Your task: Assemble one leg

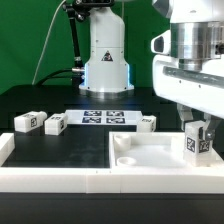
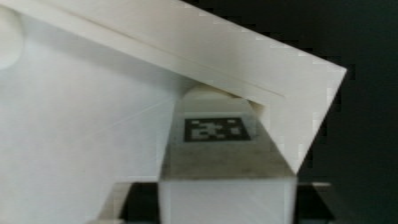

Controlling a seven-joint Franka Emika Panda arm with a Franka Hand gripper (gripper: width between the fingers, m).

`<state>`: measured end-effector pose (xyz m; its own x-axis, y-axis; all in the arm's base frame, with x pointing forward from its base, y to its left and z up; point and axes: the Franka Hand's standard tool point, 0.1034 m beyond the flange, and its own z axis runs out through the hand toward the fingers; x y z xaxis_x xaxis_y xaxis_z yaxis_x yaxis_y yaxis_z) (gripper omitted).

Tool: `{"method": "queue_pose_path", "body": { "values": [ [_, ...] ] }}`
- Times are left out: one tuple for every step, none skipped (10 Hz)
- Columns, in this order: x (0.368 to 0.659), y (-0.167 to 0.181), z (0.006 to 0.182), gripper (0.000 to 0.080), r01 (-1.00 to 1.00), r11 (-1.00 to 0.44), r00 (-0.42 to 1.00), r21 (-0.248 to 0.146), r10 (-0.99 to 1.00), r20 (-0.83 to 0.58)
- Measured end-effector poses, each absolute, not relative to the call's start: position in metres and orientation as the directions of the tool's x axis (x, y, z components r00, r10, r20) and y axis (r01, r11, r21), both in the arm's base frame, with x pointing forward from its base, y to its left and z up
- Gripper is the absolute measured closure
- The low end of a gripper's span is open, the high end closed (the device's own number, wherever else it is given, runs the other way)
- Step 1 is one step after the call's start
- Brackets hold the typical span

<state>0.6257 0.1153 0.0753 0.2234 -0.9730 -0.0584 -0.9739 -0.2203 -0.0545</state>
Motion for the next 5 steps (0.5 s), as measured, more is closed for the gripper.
{"method": "queue_pose_path", "body": {
  "values": [
    [0.6253, 0.1155, 0.0753, 0.0509, -0.990, -0.131, 0.134, -0.051, -0.989, -0.064],
    [0.6251, 0.1163, 0.0754, 0.0509, -0.999, 0.020, -0.017, -0.042, -0.997, -0.073],
    [0.6249, 0.1168, 0.0755, 0.0509, -0.992, 0.125, -0.122, -0.035, -0.990, -0.074],
    [0.6247, 0.1172, 0.0757, 0.0509, -0.975, 0.222, -0.219, -0.030, -0.973, -0.074],
    [0.6250, 0.1175, 0.0759, 0.0509, -0.955, 0.296, -0.293, -0.030, -0.953, -0.070]
  ]
}}
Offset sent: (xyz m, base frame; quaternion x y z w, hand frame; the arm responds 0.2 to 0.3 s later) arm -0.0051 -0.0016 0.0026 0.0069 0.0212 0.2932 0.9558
